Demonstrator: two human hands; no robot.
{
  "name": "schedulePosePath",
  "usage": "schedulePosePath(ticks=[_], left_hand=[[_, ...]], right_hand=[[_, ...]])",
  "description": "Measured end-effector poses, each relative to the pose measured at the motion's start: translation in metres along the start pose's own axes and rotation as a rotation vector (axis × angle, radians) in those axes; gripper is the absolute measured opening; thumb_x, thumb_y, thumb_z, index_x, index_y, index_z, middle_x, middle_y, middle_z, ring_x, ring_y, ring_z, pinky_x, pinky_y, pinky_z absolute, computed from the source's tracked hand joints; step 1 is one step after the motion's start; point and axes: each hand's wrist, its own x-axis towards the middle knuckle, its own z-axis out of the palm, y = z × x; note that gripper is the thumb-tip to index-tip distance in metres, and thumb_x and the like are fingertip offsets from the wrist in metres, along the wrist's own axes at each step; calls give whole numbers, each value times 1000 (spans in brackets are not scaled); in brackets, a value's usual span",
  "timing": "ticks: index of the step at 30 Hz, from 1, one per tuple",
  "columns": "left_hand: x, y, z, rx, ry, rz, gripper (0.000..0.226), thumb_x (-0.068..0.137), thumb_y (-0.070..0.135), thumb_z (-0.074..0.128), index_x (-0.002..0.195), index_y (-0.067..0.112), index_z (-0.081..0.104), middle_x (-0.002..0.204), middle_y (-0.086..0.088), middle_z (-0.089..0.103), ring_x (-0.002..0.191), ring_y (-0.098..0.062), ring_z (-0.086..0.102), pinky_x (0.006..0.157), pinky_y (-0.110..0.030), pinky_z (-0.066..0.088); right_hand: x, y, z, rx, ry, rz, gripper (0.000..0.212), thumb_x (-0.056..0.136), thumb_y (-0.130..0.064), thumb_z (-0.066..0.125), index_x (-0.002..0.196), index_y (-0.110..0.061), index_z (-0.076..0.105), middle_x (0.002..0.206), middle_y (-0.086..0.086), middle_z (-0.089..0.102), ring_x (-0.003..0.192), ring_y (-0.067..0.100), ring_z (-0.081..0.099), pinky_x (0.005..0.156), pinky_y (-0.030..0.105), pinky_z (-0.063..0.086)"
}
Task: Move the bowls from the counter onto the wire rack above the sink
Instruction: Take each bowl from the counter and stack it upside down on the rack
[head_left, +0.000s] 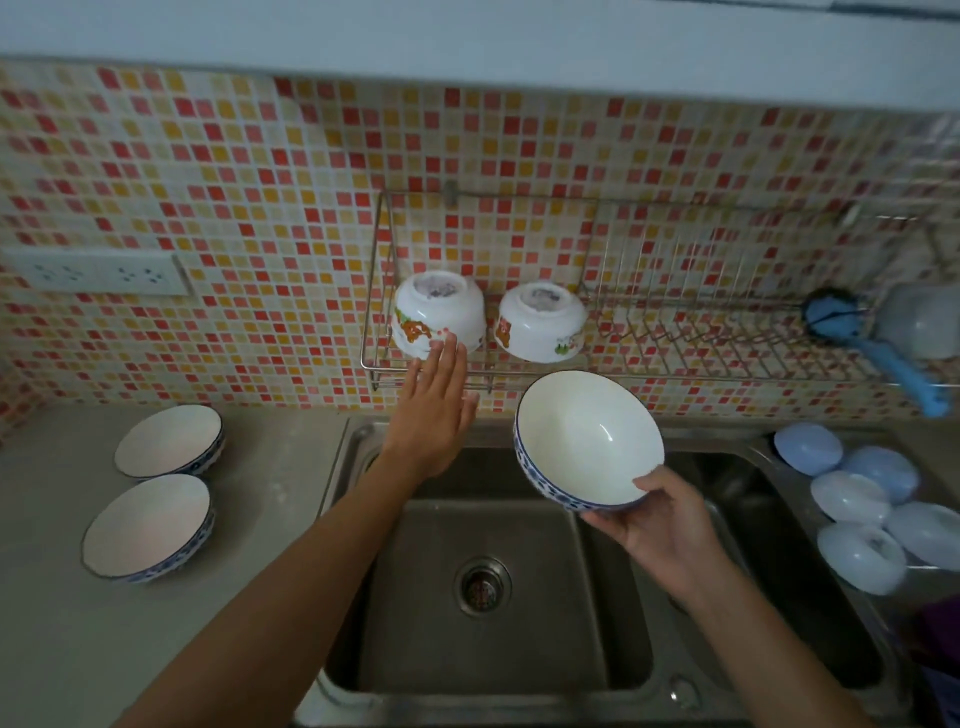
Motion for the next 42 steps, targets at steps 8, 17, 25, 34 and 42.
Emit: schedulePosePath(ticks=[8, 17, 25, 34, 42], left_hand=[[-2, 0, -7, 55, -47, 29, 63, 96, 44, 7, 149, 15, -12, 157, -3, -17, 144, -20, -19, 120, -40, -5], [-1, 2, -12, 51, -105, 18, 70, 85, 48, -6, 145, 16, -21, 154, -1, -24, 143, -18, -23, 119, -39, -9], [-1, 2, -14, 44, -110, 12, 72, 86, 52, 2, 145, 19, -22, 153, 2, -28, 141, -17, -27, 117, -37, -14], [-1, 2, -14, 60, -95, 12, 73, 91, 50, 15, 148, 18, -17, 155, 1, -25, 142, -16, -27, 112, -35, -21], [-1, 2, -15, 45, -100, 11, 74, 88, 51, 12, 148, 19, -16, 156, 2, -23, 142, -14, -25, 115, -35, -17]], right_hand=[[26, -75, 39, -193, -56, -251, 42, 77, -4, 72, 117, -12, 59, 128, 10, 54, 117, 31, 57, 76, 48, 60], [86, -122, 71, -839, 203, -632, 63, 66, -16, 88, 120, -21, 56, 114, -2, 64, 100, 21, 68, 72, 41, 62], [124, -124, 84, -1491, 295, -915, 94, 61, -29, 91, 137, -12, 39, 133, 8, 37, 120, 18, 43, 95, 22, 35], [154, -101, 89, -2126, 78, -1066, 102, 68, -15, 86, 149, -7, 25, 141, 15, 34, 128, 33, 39, 82, 43, 58], [176, -95, 79, -2384, 20, -1025, 97, 63, -6, 86, 142, -1, 30, 137, 17, 40, 123, 35, 44, 57, 40, 60]])
